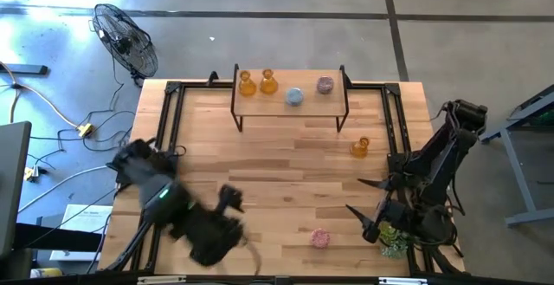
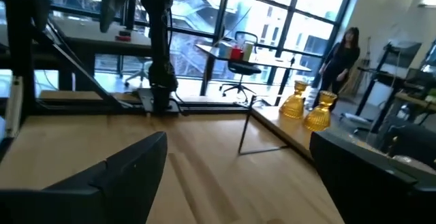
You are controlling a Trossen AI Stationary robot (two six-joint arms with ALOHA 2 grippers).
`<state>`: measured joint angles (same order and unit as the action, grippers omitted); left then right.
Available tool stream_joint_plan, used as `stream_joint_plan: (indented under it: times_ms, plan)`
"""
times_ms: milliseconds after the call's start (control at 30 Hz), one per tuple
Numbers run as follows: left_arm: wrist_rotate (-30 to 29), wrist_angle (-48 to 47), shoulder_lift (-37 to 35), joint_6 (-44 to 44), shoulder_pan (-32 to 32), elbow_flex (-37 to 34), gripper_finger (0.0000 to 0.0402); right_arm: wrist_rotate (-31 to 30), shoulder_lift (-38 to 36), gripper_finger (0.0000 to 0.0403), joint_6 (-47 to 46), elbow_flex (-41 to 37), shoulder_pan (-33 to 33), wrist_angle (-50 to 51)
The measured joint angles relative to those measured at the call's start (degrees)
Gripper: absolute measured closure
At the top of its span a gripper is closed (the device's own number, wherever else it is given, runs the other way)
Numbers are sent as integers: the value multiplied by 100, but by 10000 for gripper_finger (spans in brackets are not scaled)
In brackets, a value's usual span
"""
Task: Pick & Place candle stick holders
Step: Put the orange candle holder on the shelf
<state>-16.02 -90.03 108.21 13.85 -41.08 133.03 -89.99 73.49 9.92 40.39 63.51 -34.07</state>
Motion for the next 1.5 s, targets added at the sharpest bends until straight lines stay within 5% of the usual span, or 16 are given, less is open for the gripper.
stream_joint_plan:
  times_ms: [167,367,533,933,1133,1500]
  plan:
    - [-2130,21,7,1495,-1467,-176,2,-2,0,61,-399,-6,83,-1]
    - [-4826,0,27,3468,-3077,-1379,2,3,0,69,-406,-6,-81,-76]
    - [-5948,-4,29,4688,-3610,-2389,2,-5,0,69,55,-6,-600,-542]
    - [-6268,3,29,6483,-3004,-3673,2,-7,0,69,2054,5,-1782,-2375]
    - [-6878,-1,29,7663,-2453,-4318,2,-5,0,69,3104,5,-2074,-3145]
    - [-7271,602,27,10037,-1559,-5799,2,-3,-125,96,3975,5,-2490,-4323]
